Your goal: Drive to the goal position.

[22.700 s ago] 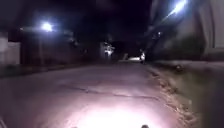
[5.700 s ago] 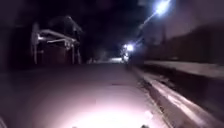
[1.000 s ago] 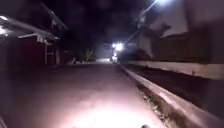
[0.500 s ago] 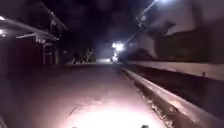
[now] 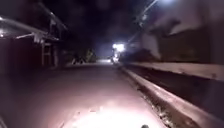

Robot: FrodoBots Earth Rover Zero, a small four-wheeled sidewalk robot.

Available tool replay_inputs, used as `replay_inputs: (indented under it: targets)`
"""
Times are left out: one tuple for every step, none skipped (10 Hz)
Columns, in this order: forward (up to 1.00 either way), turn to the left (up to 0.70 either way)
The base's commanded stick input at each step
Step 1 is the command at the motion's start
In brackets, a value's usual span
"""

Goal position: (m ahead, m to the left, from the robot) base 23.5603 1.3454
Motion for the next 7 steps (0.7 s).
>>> replay_inputs:
  targets:
    - [0.7, 0.0]
    - [0.7, 0.0]
    - [0.7, 0.0]
    - [0.7, 0.0]
    - [0.7, 0.0]
    - [0.7, 0.0]
    - [0.7, 0.0]
